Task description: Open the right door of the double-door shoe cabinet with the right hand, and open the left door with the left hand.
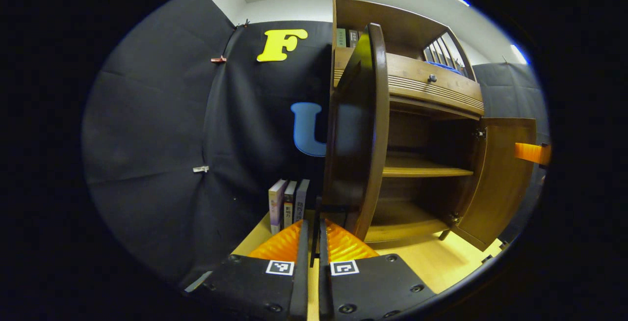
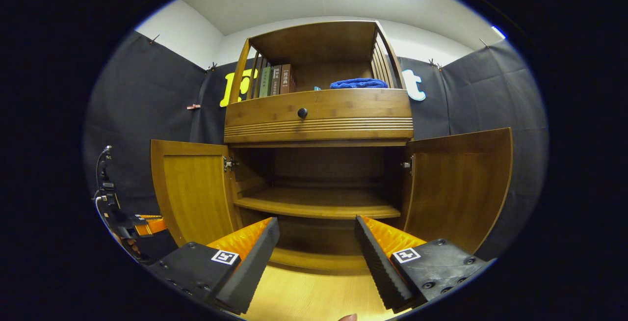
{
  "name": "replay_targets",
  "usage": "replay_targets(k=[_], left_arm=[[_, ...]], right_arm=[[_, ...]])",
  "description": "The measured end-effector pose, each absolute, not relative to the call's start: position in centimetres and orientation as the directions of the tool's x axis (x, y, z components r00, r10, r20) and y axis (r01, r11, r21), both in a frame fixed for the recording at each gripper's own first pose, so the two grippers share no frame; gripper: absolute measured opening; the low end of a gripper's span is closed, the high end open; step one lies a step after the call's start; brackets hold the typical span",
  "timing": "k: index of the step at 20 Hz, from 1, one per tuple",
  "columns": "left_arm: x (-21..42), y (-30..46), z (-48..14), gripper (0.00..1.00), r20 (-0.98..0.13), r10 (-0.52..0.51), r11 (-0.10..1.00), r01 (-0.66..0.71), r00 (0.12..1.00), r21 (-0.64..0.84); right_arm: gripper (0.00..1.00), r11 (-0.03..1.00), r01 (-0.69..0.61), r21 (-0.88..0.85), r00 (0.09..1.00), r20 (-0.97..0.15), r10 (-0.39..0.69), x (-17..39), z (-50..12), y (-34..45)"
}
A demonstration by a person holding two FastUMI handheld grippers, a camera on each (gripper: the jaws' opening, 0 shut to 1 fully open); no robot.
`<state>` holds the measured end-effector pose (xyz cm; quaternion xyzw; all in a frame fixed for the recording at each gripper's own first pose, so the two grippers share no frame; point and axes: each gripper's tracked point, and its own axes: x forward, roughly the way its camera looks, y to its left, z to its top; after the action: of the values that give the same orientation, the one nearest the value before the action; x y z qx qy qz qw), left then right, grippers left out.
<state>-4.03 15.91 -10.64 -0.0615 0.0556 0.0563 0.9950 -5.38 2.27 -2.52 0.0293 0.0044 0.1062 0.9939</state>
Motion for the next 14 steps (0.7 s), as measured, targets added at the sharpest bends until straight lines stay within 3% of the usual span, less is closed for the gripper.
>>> replay_targets(k=[2, 5, 6, 7, 8, 10, 13, 14], left_arm=[[-5.2, 15.6, -9.7, 0.15, -0.101, 0.134, 0.984, -0.144, 0.986, -0.105], [-6.9, 14.7, -8.4, 0.27, -0.076, 0.147, 0.986, -0.152, 0.986, -0.070], [-7.1, 14.5, -8.0, 0.24, -0.068, 0.146, 0.987, -0.151, 0.987, -0.062], [-7.4, 14.1, -7.6, 0.41, -0.059, 0.145, 0.987, -0.149, 0.988, -0.057], [-8.1, 13.4, -7.2, 0.39, -0.051, 0.141, 0.988, -0.143, 0.989, -0.059], [-8.9, 11.9, -6.6, 0.51, -0.039, 0.128, 0.989, -0.131, 0.991, -0.071], [-9.6, 10.2, -5.9, 0.79, -0.025, 0.120, 0.989, -0.122, 0.992, -0.078], [-9.8, 9.5, -5.8, 0.82, -0.019, 0.109, 0.991, -0.110, 0.994, -0.081]], right_arm=[[0.98, 0.974, -0.221, 0.054, 0.975, -0.001, 0.222, -5.0, -2.5, 2.4], [0.98, 0.967, -0.248, 0.057, 0.969, 0.009, 0.248, -4.5, -2.1, 3.0], [0.96, 0.965, -0.256, 0.054, 0.967, 0.012, 0.256, -4.4, -2.0, 3.2], [0.96, 0.964, -0.263, 0.051, 0.965, 0.015, 0.262, -4.2, -1.9, 3.4], [0.96, 0.962, -0.270, 0.048, 0.963, 0.015, 0.270, -4.1, -1.9, 3.6], [0.98, 0.958, -0.284, 0.048, 0.959, 0.016, 0.284, -4.1, -1.8, 4.1], [0.96, 0.954, -0.296, 0.038, 0.955, 0.015, 0.296, -4.5, -1.7, 4.6], [0.98, 0.955, -0.296, 0.032, 0.955, 0.016, 0.296, -4.7, -2.0, 4.9]])
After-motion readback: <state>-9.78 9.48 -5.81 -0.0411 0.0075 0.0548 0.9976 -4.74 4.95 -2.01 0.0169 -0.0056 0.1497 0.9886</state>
